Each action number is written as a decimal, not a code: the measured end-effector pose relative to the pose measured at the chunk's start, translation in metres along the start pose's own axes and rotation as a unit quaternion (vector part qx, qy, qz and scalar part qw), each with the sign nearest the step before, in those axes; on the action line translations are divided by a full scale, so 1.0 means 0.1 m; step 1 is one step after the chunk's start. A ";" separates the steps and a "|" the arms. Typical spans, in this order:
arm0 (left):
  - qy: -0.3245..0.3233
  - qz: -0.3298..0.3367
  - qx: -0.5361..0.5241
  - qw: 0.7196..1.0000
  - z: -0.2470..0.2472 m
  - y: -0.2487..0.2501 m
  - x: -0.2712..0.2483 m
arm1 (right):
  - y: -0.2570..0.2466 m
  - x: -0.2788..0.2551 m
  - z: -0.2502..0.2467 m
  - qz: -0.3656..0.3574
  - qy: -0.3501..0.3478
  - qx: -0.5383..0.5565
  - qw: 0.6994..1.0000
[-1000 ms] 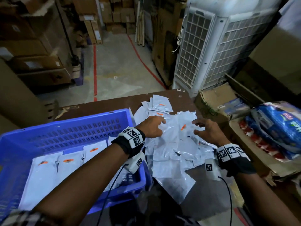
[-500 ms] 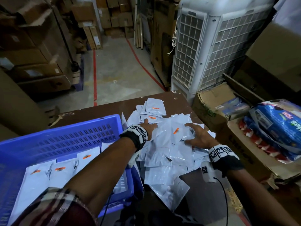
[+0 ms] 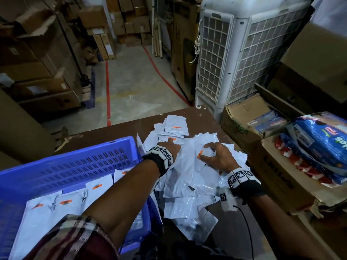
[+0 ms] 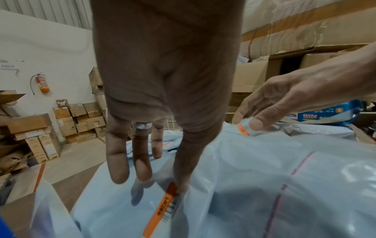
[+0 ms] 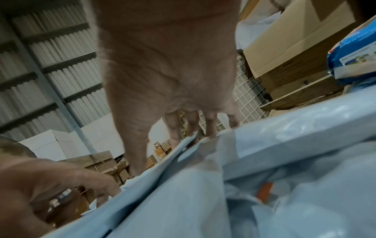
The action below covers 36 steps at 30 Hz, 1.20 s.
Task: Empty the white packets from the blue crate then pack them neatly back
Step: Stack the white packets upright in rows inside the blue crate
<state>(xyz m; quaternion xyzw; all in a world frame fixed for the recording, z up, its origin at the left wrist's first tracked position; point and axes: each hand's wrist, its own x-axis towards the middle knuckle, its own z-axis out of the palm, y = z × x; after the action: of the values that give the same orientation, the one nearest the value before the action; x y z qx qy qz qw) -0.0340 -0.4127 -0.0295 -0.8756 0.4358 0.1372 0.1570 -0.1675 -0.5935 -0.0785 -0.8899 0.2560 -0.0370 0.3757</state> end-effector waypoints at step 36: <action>0.174 0.024 -0.513 0.840 -0.45 -0.01 0.23 | 0.19 -0.55 -0.12 0.102 0.090 0.312 0.940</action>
<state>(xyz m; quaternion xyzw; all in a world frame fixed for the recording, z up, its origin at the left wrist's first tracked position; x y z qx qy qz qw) -0.0152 -0.4469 0.0034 -0.8293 0.3443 0.1905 -0.3968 -0.2262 -0.5864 -0.0760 -0.6903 0.3533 -0.1566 0.6117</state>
